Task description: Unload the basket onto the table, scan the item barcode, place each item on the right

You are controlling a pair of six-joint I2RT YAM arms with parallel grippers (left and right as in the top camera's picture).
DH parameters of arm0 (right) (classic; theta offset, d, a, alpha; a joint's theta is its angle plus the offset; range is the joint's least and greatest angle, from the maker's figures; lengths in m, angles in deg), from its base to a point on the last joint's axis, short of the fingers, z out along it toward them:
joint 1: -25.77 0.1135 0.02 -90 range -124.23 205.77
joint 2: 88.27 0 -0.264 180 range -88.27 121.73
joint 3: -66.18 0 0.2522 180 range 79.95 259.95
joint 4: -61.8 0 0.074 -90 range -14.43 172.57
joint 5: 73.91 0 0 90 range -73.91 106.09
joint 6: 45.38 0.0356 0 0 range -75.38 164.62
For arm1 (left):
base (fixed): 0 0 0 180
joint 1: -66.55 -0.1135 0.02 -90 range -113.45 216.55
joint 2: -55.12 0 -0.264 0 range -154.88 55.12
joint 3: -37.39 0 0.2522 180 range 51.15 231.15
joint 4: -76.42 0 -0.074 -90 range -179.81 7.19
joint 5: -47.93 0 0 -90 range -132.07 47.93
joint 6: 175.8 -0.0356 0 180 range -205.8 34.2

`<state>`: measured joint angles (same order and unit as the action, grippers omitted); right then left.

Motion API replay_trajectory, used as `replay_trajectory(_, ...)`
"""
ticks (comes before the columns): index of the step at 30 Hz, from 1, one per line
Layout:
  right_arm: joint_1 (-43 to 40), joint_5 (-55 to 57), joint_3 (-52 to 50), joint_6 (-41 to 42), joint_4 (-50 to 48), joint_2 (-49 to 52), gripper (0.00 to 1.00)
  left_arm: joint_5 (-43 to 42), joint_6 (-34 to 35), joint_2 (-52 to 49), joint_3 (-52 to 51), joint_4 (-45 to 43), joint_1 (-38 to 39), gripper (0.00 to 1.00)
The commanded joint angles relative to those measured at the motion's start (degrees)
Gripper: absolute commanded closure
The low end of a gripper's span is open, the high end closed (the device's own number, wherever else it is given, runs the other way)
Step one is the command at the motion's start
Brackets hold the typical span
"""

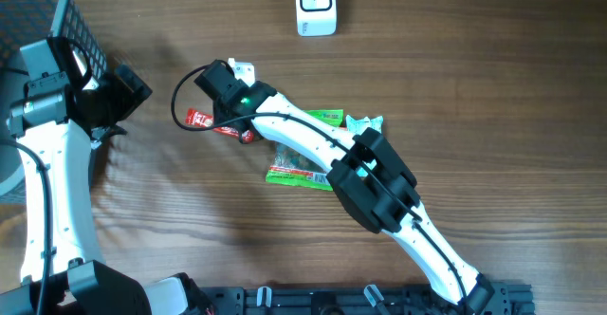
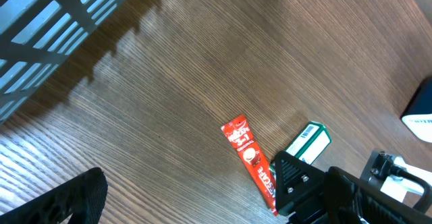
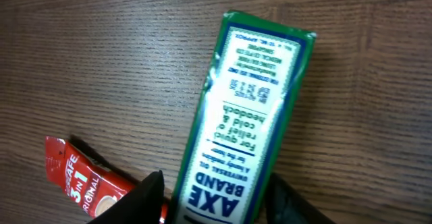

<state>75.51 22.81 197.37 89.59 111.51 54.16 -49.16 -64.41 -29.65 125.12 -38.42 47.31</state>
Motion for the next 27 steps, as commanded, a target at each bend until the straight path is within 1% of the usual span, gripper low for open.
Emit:
replay_trajectory(1, -0.37, 1.2, -0.76, 0.0, -0.07, 0.28, 0.52, 1.42, 0.09, 0.57, 0.13, -0.52, -0.52, 0.0)
replay_trajectory(6, -0.61, 1.18, -0.76, 0.0, 0.11, -0.96, 0.51, 1.42, 0.09, 0.57, 0.13, -0.55, -0.52, 0.0)
replay_trajectory(7, -0.61, 0.96, -0.76, 0.0, 0.07, -0.96, 0.54, 1.42, 0.09, 0.57, 0.13, -0.52, -0.52, 0.0)
replay_trajectory(8, -0.61, 0.98, -0.76, 0.0, 0.09, -0.96, 0.6, 1.42, 0.09, 0.57, 0.13, -0.52, -0.52, 0.0)
replay_trajectory(15, -0.96, 0.0, -0.74, 0.02, 0.52, -3.3, 0.61, 1.42, 0.09, 0.57, 0.13, -0.52, -0.52, 0.0)
replay_trajectory(20, -4.87, -13.6, -0.76, -0.07, 1.14, -4.07, 0.61, 1.42, 0.09, 0.57, 0.13, -0.52, -0.52, 0.0)
replay_trajectory(22, -5.95, -15.63, -0.76, -5.05, 2.05, -4.07, 0.61, 1.42, 0.09, 0.57, 0.13, -0.52, -0.52, 0.0)
replay_trajectory(23, -5.7, -15.17, -0.76, -7.61, 2.08, -4.07, 0.61, 1.42, 0.07, 0.57, 0.13, -0.55, -0.52, 0.0)
replay_trajectory(26, -3.69, -9.11, -0.76, -7.48, 2.25, -4.07, 0.56, 1.42, 0.07, 0.57, 0.13, -0.55, -0.52, 0.0)
replay_trajectory(27, -1.73, -2.67, -0.76, -7.48, 2.1, -4.07, 0.53, 1.42, 0.09, 0.57, 0.13, -0.52, -0.52, 0.0)
